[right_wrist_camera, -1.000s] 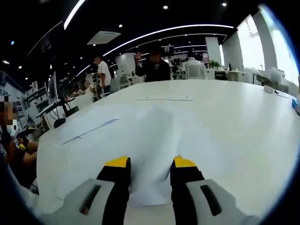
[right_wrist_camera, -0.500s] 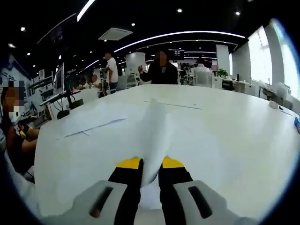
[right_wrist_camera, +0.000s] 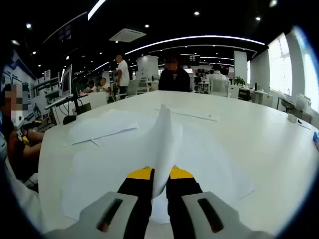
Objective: Organize the stack of printing papers by aligning and flattening the scattered papers on the table
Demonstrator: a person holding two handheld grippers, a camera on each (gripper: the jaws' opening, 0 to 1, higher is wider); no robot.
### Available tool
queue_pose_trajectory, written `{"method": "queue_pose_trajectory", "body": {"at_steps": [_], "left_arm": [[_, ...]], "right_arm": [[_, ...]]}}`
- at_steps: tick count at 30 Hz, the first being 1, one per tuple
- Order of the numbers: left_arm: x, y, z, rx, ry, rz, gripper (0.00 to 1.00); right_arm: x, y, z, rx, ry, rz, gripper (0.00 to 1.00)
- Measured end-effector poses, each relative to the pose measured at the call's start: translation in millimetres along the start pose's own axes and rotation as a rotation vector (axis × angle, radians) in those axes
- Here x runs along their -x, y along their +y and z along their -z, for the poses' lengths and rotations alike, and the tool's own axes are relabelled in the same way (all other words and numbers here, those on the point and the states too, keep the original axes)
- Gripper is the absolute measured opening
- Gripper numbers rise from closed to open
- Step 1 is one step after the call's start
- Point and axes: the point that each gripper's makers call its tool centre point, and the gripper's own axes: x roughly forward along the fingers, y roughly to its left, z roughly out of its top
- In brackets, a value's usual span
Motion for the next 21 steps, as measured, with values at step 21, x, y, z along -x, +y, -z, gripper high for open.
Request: {"method": "queue_pose_trajectory", "body": {"at_steps": [21], "left_arm": [[-10.3, -1.1, -5.1, -0.001, -0.004, 0.013, 0.94]], "right_arm": [[14.0, 8.4, -26.4, 0.066, -0.037, -0.046, 0.00]]}}
